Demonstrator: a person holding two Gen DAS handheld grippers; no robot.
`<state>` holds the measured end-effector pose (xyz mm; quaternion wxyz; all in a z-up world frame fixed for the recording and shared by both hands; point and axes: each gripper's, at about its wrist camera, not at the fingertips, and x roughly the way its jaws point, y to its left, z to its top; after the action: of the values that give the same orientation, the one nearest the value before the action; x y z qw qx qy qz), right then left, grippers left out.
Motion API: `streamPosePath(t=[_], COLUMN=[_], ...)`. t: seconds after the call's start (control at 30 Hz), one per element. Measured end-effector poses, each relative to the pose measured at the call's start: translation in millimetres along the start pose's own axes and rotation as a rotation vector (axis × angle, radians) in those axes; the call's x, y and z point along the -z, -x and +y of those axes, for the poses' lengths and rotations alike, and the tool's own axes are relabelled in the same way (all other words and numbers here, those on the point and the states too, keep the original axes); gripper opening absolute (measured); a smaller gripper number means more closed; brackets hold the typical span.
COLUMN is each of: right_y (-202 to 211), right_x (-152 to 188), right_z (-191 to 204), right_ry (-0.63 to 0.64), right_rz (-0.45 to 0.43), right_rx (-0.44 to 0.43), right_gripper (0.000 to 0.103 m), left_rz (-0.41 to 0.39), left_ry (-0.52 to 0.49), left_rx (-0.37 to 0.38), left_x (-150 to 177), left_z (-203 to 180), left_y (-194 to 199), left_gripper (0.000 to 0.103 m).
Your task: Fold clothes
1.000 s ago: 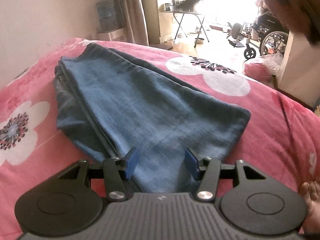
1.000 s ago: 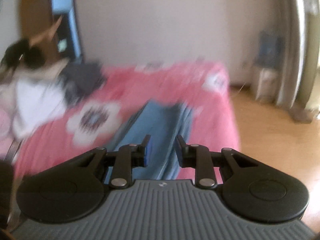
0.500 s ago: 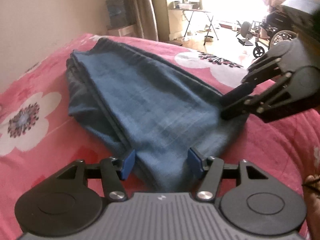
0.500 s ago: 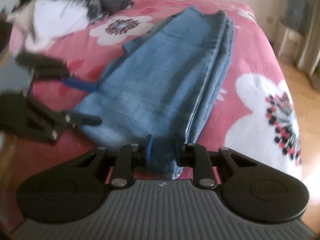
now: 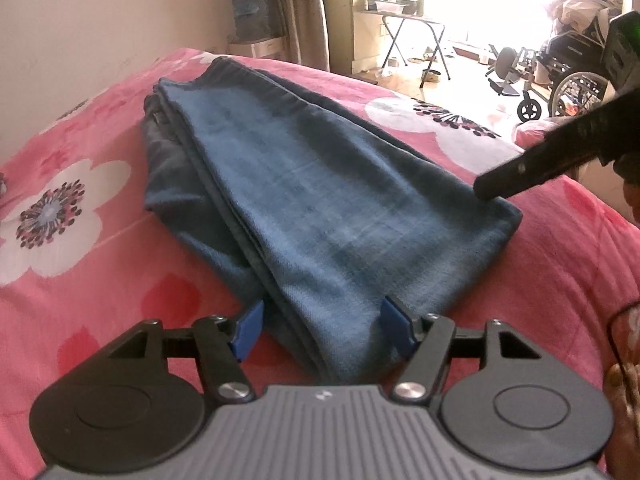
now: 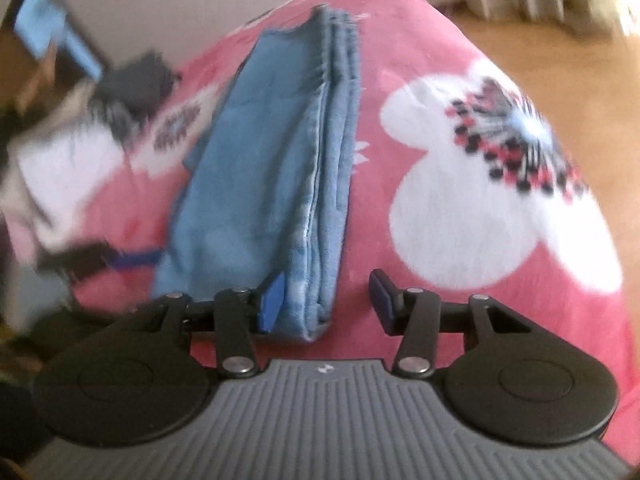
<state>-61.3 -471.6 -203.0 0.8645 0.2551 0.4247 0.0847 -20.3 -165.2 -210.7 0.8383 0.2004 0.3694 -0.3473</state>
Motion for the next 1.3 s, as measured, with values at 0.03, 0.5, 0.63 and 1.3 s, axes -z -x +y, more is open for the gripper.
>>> streamPosePath(t=[0.03, 0.5, 0.63, 1.3], right_y=[1, -28, -24, -48], right_x=[-1, -4, 11, 40], right_z=[-6, -21, -28, -11], right_ry=[-0.062, -0.326, -0.427, -0.621], right_rz=[-0.002, 0.04, 0.063, -0.017], right_rx=[-0.027, -0.161, -0.212, -0.341], right_gripper=[0.049, 0.056, 0.056, 0.06], left_rz=[0.001, -0.009, -0.011, -0.001], left_ry=[0.002, -0.005, 0.001, 0.022], left_rx=[-0.001, -0.006, -0.001, -0.012], left_x=[0, 1, 3, 1], left_z=[0, 1, 2, 3], left_y=[0, 2, 4, 4], left_gripper=[0.067, 0.07, 0.07, 0.071])
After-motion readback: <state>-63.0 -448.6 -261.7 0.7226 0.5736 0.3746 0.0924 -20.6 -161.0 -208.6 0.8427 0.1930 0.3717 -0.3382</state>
